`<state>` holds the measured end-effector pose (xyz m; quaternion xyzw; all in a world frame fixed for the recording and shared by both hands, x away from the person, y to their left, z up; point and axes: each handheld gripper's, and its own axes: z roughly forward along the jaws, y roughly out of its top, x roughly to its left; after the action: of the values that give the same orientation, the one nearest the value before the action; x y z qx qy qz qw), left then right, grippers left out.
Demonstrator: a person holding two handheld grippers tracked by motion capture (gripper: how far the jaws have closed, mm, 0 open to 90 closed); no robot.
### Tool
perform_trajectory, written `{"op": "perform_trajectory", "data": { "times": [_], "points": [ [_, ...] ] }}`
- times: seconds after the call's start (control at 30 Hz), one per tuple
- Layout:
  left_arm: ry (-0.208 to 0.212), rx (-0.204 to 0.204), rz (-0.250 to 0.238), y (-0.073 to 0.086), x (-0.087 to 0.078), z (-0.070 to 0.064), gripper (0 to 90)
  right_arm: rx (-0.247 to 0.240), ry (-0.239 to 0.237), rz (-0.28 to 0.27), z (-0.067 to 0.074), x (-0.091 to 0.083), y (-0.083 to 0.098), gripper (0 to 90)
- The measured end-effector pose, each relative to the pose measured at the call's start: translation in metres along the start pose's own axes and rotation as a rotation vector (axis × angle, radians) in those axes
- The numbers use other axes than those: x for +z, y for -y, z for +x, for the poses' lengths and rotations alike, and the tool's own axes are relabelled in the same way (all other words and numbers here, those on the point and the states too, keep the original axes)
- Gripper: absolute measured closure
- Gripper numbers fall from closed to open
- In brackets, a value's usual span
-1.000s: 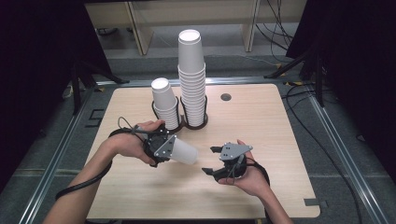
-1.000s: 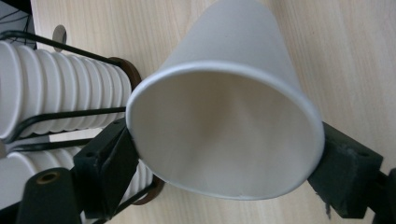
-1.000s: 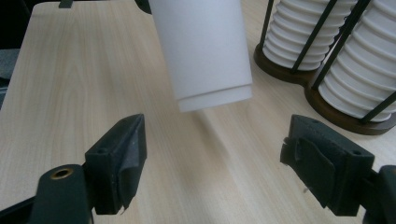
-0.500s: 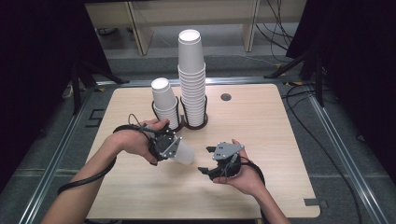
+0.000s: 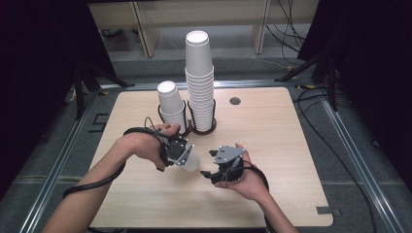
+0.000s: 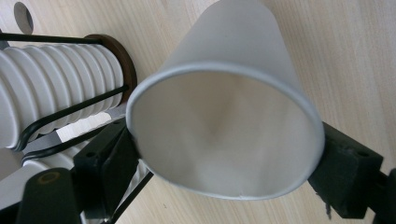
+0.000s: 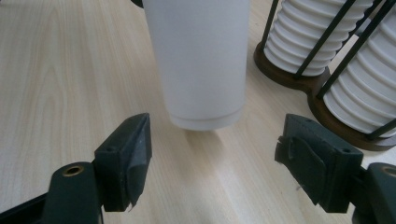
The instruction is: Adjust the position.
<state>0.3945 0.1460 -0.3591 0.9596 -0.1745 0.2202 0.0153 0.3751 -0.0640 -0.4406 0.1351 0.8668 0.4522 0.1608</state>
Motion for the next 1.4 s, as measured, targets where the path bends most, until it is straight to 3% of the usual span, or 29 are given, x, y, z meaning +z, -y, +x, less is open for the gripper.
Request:
{"op": "perform_trajectory", "data": {
  "times": [0.03, 0.07, 0.3, 0.33, 0.53, 0.7, 0.73, 0.8, 0.9, 0.93, 1.0, 1.1, 1.13, 1.17, 1.23, 1.27, 1.3, 1.33, 1.4],
  "points": [
    [0.005, 0.005, 0.001, -0.001, 0.001, 0.0, 16.4, 0.019, -0.008, 0.008, 0.001, 0.002, -0.001, 25.8],
    [0.007, 0.008, 0.006, -0.002, 0.001, 0.001, 16.4, -0.006, 0.001, 0.009, 0.001, 0.003, -0.002, 25.9],
    [0.023, 0.034, 0.037, -0.006, 0.004, 0.003, 16.4, 0.005, -0.02, 0.016, 0.004, 0.013, -0.008, 25.8],
    [0.023, 0.034, 0.037, -0.006, 0.004, 0.003, 16.4, -0.014, -0.013, 0.016, 0.003, 0.014, -0.008, 25.8],
    [0.034, 0.055, 0.059, -0.011, 0.005, 0.005, 16.4, 0.012, -0.025, 0.009, 0.003, 0.018, -0.007, 25.8],
    [0.036, 0.073, 0.068, -0.016, 0.004, 0.007, 16.4, 0.004, -0.019, -0.008, 0.003, 0.022, -0.008, 25.8],
    [0.037, 0.074, 0.067, -0.017, 0.004, 0.007, 16.4, -0.022, -0.01, -0.016, 0.001, 0.023, -0.009, 25.8],
    [0.038, 0.077, 0.067, -0.018, 0.004, 0.007, 16.4, 0.013, -0.022, -0.012, 0.002, 0.024, -0.009, 25.8],
    [0.041, 0.079, 0.069, -0.019, 0.006, 0.008, 16.3, 0.01, -0.025, -0.018, 0.002, 0.027, -0.009, 25.8],
    [0.042, 0.081, 0.074, -0.019, 0.006, 0.008, 16.3, -0.01, -0.015, -0.028, 0.001, 0.028, -0.009, 25.8],
    [0.04, 0.088, 0.089, -0.02, 0.007, 0.009, 16.3, 0.021, -0.029, -0.021, 0.003, 0.029, -0.009, 25.8],
    [0.042, 0.086, 0.085, -0.02, 0.007, 0.009, 16.3, 0.008, -0.019, -0.024, 0.002, 0.031, -0.008, 25.8],
    [0.045, 0.086, 0.085, -0.021, 0.007, 0.008, 16.3, 0.047, -0.026, -0.018, 0.004, 0.031, -0.008, 25.8],
    [0.045, 0.086, 0.085, -0.021, 0.007, 0.008, 16.3, 0.047, -0.026, -0.018, 0.004, 0.031, -0.008, 25.8],
    [0.041, 0.095, 0.088, -0.022, 0.006, 0.009, 16.3, -0.022, -0.017, -0.039, 0.0, 0.035, -0.008, 25.8],
    [0.042, 0.094, 0.087, -0.022, 0.006, 0.009, 16.3, -0.022, -0.017, -0.039, 0.0, 0.035, -0.008, 25.8],
    [0.04, 0.093, 0.083, -0.023, 0.005, 0.009, 16.3, 0.059, -0.024, -0.027, 0.004, 0.034, -0.007, 25.8],
    [0.039, 0.099, 0.084, -0.024, 0.005, 0.009, 16.3, 0.027, -0.026, -0.034, 0.003, 0.037, -0.007, 25.8],
    [0.039, 0.099, 0.082, -0.024, 0.004, 0.01, 16.3, 0.014, -0.019, -0.037, 0.002, 0.038, -0.007, 25.8]
  ]
}}
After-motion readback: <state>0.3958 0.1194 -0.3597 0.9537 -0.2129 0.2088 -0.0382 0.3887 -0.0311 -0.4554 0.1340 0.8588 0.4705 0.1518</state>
